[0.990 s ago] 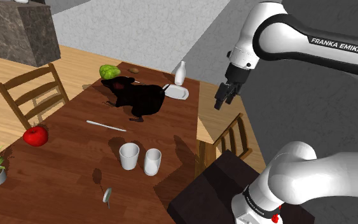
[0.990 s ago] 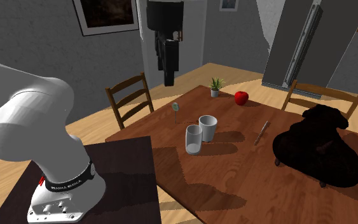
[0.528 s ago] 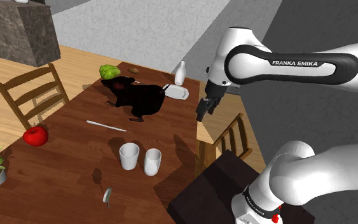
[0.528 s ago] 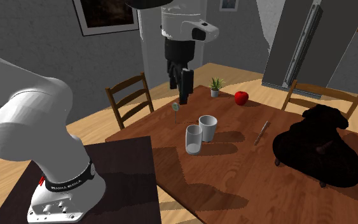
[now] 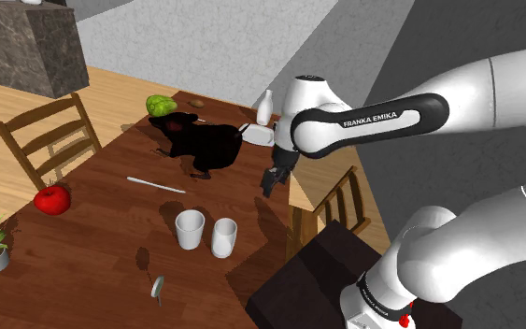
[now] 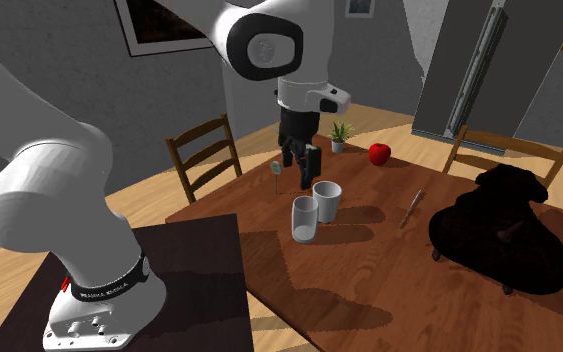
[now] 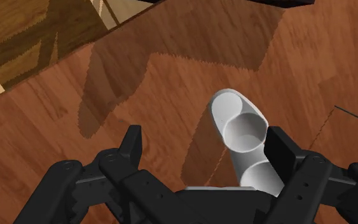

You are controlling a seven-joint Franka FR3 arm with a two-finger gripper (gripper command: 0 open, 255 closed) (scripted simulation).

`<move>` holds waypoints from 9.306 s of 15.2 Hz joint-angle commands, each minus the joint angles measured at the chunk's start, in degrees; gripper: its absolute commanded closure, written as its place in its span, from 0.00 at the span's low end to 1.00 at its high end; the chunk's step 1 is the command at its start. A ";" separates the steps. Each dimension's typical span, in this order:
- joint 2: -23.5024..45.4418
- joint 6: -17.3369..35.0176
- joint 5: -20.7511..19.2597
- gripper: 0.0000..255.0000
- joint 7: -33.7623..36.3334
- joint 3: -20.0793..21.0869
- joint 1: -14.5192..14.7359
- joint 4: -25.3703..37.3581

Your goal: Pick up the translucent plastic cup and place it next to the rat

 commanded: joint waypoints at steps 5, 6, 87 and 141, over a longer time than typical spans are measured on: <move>13.65 12.21 -1.34 0.00 1.36 2.75 1.32 1.83; 16.01 13.99 -1.85 0.00 1.72 3.14 1.46 2.43; 14.40 -4.72 -3.66 1.00 2.22 4.99 3.21 19.71; 38.18 -27.28 -3.46 1.00 -26.59 -9.96 -11.10 66.38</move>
